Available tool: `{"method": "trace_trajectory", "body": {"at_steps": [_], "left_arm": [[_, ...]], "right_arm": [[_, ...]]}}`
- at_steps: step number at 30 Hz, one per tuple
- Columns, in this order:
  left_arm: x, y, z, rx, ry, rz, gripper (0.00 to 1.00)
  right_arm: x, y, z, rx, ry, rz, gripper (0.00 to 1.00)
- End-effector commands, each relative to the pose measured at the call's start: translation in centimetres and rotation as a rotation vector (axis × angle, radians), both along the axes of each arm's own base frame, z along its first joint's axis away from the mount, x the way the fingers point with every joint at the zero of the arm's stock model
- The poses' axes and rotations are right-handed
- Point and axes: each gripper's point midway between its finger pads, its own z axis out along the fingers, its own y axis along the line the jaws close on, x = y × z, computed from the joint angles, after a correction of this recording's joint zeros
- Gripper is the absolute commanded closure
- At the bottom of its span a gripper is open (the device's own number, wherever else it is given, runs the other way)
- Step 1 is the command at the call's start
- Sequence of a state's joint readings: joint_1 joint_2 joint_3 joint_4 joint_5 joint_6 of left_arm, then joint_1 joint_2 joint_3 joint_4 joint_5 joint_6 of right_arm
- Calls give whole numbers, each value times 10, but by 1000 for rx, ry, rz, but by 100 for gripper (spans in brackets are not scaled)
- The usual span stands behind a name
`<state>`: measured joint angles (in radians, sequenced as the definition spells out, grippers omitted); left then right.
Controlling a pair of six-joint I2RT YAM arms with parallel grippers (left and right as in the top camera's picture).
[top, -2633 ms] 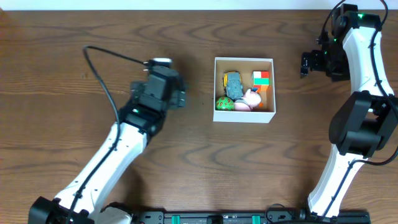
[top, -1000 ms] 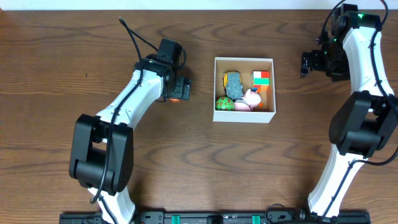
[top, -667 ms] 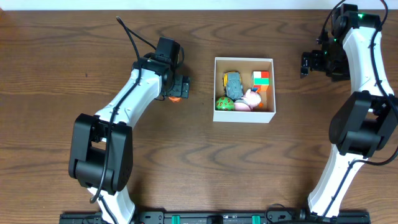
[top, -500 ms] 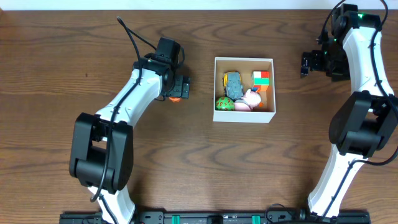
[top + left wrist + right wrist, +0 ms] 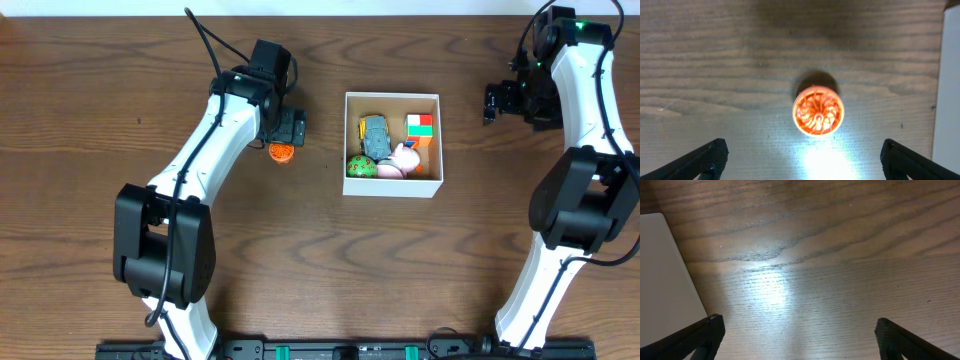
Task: Pack container
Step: 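Lower the left gripper and close it on the orange toy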
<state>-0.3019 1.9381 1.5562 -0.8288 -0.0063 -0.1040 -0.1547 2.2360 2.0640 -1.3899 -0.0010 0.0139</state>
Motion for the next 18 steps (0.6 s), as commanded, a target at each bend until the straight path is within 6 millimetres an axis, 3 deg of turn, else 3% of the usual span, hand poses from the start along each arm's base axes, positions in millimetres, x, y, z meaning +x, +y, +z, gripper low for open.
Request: {"method": "trace_trajectory", "body": {"at_steps": [1, 5, 12, 18], "left_arm": [[-3, 3, -17, 21, 51, -10, 2], [0, 0, -30, 19, 68, -16, 2], [14, -11, -27, -36, 10, -28, 2], [13, -10, -30, -32, 11, -29, 2]], "right_arm": [[0, 2, -2, 1, 6, 16, 1], [0, 2, -2, 1, 6, 16, 1], [0, 2, -2, 1, 6, 16, 1], [0, 2, -2, 1, 6, 16, 1]]}}
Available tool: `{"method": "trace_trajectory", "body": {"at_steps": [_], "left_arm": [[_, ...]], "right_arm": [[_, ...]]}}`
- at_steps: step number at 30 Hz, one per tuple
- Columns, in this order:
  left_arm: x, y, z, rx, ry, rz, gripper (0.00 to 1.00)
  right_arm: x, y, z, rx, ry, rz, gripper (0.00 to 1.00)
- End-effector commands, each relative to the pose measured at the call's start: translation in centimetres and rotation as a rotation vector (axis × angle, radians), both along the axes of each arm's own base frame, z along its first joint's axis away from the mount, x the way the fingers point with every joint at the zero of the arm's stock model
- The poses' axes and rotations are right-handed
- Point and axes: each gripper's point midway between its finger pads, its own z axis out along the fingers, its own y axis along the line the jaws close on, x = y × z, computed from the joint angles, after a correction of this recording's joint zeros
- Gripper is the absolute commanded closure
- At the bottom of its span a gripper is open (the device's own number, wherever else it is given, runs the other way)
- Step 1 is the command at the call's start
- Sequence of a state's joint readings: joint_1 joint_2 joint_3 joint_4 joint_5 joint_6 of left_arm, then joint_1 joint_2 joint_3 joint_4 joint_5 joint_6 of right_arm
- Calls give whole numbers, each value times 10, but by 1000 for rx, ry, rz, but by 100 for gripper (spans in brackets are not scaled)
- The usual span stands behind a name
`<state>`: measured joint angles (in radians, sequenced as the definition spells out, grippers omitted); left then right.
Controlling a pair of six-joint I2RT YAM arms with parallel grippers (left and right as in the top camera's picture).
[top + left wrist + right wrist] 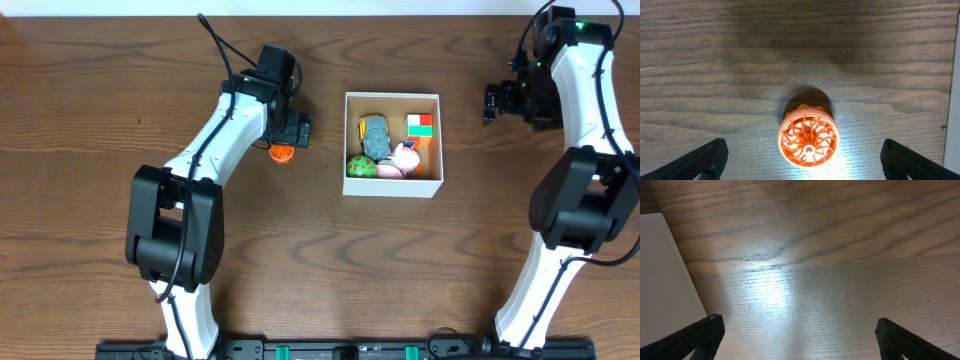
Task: Pack container
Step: 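Lower the left gripper and close it on the orange toy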
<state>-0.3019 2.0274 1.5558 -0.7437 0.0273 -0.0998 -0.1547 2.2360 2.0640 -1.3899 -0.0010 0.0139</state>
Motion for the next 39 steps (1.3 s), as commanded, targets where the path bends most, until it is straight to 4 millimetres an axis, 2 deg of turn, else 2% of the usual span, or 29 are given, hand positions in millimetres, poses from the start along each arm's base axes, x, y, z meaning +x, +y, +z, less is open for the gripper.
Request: {"method": "trace_trajectory", "body": {"at_steps": [1, 13, 23, 32, 39], "left_arm": [[-1, 1, 0, 1, 0, -14, 2], [-5, 10, -8, 44, 10, 9, 2], [-8, 11, -37, 60, 67, 13, 2], [-4, 9, -40, 54, 54, 18, 2], [-8, 10, -53, 59, 88, 43, 2]], "right_arm": [[0, 2, -2, 1, 6, 16, 1], [0, 2, -2, 1, 6, 16, 1], [0, 2, -2, 1, 6, 16, 1], [0, 2, -2, 1, 6, 16, 1], [0, 2, -2, 1, 6, 16, 1]]}}
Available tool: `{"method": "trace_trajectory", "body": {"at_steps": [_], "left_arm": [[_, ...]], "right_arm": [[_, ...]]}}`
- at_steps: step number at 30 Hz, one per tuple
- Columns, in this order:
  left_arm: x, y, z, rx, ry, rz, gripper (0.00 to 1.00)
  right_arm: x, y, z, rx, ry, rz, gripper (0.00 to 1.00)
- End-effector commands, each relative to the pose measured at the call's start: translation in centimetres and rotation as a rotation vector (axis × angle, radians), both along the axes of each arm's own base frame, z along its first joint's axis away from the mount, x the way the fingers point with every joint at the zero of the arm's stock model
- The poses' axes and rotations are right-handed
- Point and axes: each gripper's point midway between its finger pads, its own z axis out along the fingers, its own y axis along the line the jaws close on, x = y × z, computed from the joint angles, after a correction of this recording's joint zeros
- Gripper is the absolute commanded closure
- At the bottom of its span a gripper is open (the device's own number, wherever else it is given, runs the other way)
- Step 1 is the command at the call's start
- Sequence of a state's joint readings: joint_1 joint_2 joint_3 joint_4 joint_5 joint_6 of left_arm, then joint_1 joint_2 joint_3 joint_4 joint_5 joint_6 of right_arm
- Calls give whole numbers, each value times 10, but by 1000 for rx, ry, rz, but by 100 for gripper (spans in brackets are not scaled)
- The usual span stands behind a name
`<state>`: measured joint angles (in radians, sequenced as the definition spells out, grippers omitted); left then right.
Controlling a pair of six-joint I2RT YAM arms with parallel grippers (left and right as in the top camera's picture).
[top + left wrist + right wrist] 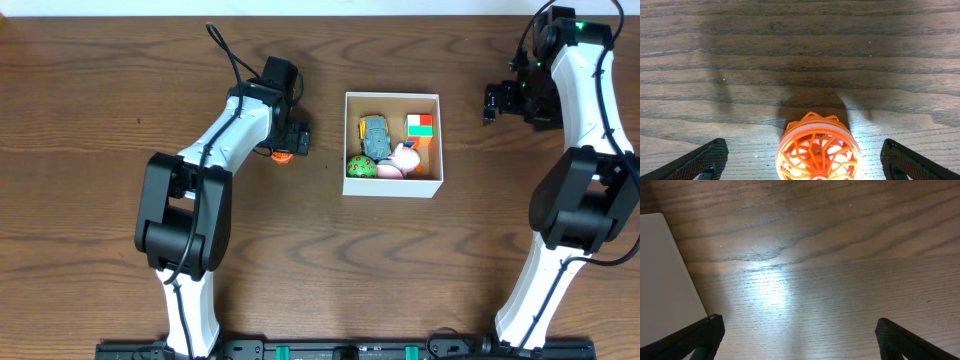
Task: Pack container
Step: 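Lower the left gripper and close it on the orange toy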
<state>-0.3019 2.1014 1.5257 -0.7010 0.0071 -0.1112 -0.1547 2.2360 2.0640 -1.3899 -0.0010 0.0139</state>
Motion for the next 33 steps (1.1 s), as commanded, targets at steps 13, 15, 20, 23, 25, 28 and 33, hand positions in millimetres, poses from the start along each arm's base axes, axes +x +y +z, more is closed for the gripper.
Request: {"method": "trace_trajectory", "body": {"at_steps": [13, 15, 20, 23, 25, 28, 33], "left_arm": [[-9, 7, -29, 36, 69, 29, 2], [-8, 7, -29, 35, 65, 29, 2], [-7, 7, -29, 34, 63, 29, 2], [-8, 7, -27, 34, 64, 29, 2], [-8, 7, -25, 34, 63, 29, 1], [-9, 7, -20, 33, 59, 29, 12], [-10, 7, -14, 32, 55, 30, 24]], "right_arm": [[0, 2, -2, 1, 6, 16, 1], [0, 2, -2, 1, 6, 16, 1], [0, 2, -2, 1, 6, 16, 1], [0, 2, -2, 1, 6, 16, 1], [0, 2, -2, 1, 6, 16, 1], [0, 2, -2, 1, 6, 16, 1], [0, 2, -2, 1, 6, 16, 1]]}}
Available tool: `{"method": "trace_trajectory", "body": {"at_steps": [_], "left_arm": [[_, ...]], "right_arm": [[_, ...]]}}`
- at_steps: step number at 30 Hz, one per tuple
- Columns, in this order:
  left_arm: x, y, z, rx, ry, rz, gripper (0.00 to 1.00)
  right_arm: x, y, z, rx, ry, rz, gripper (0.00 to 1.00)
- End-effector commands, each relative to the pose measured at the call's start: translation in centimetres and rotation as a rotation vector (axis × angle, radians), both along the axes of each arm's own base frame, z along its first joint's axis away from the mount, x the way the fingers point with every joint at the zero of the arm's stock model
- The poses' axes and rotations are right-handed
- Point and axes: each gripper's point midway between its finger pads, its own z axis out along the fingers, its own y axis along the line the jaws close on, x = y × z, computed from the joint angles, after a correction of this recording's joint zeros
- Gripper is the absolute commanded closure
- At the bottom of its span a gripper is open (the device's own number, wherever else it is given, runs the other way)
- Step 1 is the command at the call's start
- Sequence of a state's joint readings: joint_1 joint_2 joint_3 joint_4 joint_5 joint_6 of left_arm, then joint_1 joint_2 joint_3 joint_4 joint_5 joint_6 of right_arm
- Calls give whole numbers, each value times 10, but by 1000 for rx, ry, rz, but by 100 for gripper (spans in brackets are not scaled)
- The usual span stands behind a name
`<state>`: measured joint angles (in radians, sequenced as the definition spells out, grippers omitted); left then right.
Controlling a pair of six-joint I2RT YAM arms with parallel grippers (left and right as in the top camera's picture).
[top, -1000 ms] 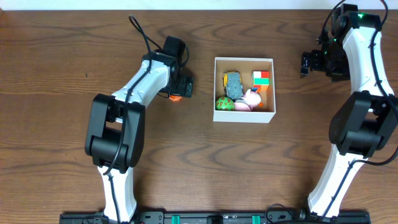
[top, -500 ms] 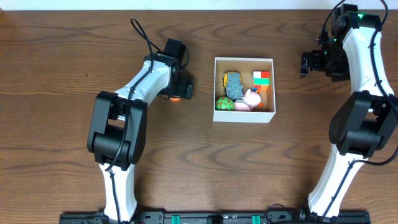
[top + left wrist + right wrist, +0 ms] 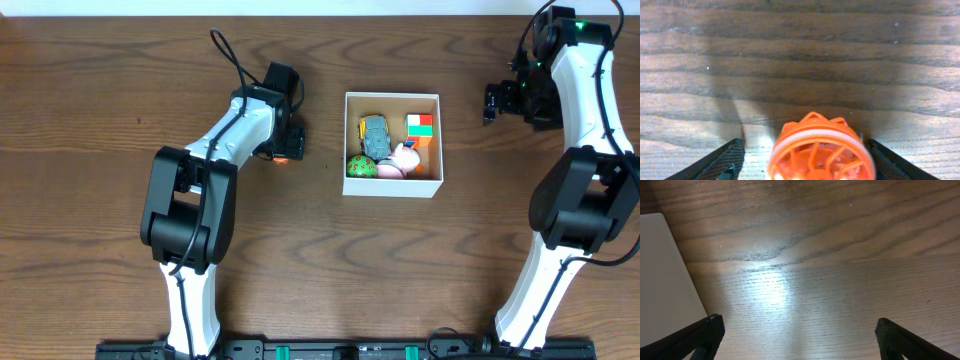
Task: Pack container
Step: 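Lower the left gripper and close it on the orange toy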
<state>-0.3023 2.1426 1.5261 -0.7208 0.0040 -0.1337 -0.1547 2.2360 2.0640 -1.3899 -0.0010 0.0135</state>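
An orange spoked wheel [image 3: 820, 150] lies on the wooden table, left of the white box [image 3: 392, 188]. My left gripper [image 3: 803, 156] is down around the wheel and open. The right finger looks to touch the wheel's rim, and a small gap shows at the left finger. From overhead, the left gripper [image 3: 283, 146] covers most of the wheel [image 3: 284, 157]. The box holds a toy car [image 3: 375, 135], a red and green cube [image 3: 420, 124], a green ball [image 3: 360, 167] and a pink toy [image 3: 403, 160]. My right gripper [image 3: 797, 330] hangs open over bare wood, right of the box.
The white box's side [image 3: 660, 280] shows at the left of the right wrist view. The left arm [image 3: 225, 135] stretches across the table's left half, and the right arm [image 3: 585, 110] runs along the right edge. A black cable [image 3: 232, 62] loops behind the left wrist.
My left gripper has come closer to the orange wheel and its fingers have narrowed around it. The wheel now sits between them. The right arm has not moved.
First my left gripper hung wide open above the orange wheel. It then stood lower and nearer at each moment, the wheel growing in the wrist view. Now its fingers have drawn in beside the wheel. The right gripper stayed open and still throughout.
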Motion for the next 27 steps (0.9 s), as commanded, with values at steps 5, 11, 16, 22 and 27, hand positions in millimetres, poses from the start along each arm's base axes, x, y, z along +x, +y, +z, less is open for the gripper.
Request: {"method": "trace_trajectory", "body": {"at_steps": [5, 11, 16, 22, 27], "left_arm": [[-3, 5, 4, 17, 4, 6, 25], [0, 4, 5, 14, -8, 6, 30], [4, 3, 5, 9, -26, 3, 30], [7, 2, 6, 6, -37, -1, 32], [7, 2, 6, 6, -36, -1, 43]], "right_arm": [[0, 2, -2, 1, 6, 16, 1], [0, 2, -2, 1, 6, 16, 1], [0, 2, -2, 1, 6, 16, 1], [0, 2, -2, 1, 6, 16, 1], [0, 2, -2, 1, 6, 16, 1]]}}
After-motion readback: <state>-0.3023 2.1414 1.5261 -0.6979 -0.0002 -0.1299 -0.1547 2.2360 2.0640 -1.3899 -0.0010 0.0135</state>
